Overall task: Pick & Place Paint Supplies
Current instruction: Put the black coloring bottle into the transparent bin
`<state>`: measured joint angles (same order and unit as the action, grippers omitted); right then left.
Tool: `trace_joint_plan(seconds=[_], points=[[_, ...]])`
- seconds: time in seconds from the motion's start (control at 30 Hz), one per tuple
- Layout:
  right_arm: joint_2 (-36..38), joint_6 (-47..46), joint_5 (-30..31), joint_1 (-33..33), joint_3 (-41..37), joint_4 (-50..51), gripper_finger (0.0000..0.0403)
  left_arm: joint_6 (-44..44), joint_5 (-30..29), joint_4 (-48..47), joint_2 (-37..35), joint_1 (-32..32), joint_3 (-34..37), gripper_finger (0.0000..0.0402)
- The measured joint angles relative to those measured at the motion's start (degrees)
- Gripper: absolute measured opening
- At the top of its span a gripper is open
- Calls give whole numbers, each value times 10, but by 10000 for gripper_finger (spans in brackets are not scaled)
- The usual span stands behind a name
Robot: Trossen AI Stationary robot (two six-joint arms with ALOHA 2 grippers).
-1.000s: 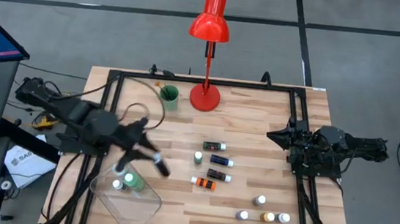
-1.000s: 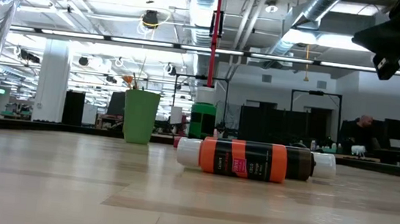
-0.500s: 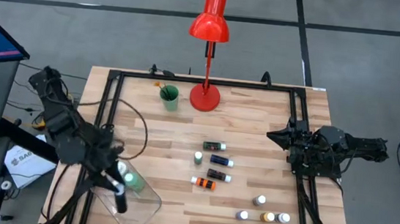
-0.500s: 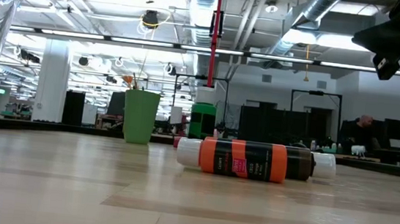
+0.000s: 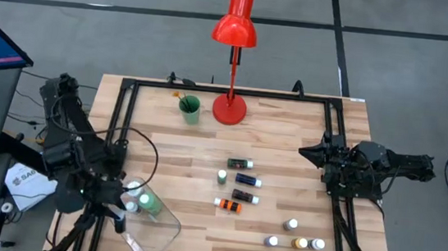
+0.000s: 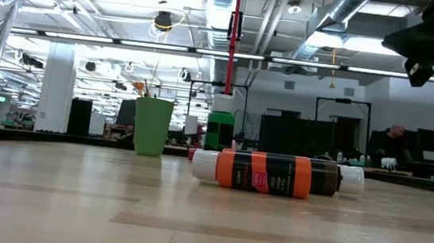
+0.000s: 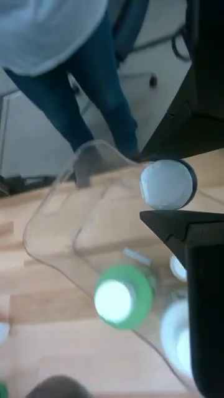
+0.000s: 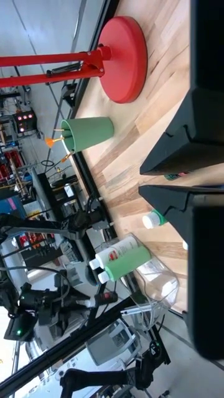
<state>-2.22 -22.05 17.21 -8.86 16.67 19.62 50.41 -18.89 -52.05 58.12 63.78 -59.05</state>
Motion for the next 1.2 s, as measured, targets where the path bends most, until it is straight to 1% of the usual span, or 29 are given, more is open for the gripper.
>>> trace_joint_plan(seconds=[0.17,0.4,0.6,0.7,0.8,1.0,1.2], points=[[0,0,0,0,0,0,33,27,-46,-33,6,33,4,98],[0,0,0,0,0,0,32,100,-69,-31,5,87,48,98],[0,0,0,0,0,0,33,138,-111,-32,5,120,92,98],[0,0,0,0,0,0,31,162,-115,-32,5,129,112,98],[0,0,0,0,0,0,32,165,-116,-31,5,140,130,98],[0,0,0,0,0,0,34,180,-116,-31,5,142,167,98],[0,0,0,0,0,0,31,180,-116,-28,5,142,189,98]])
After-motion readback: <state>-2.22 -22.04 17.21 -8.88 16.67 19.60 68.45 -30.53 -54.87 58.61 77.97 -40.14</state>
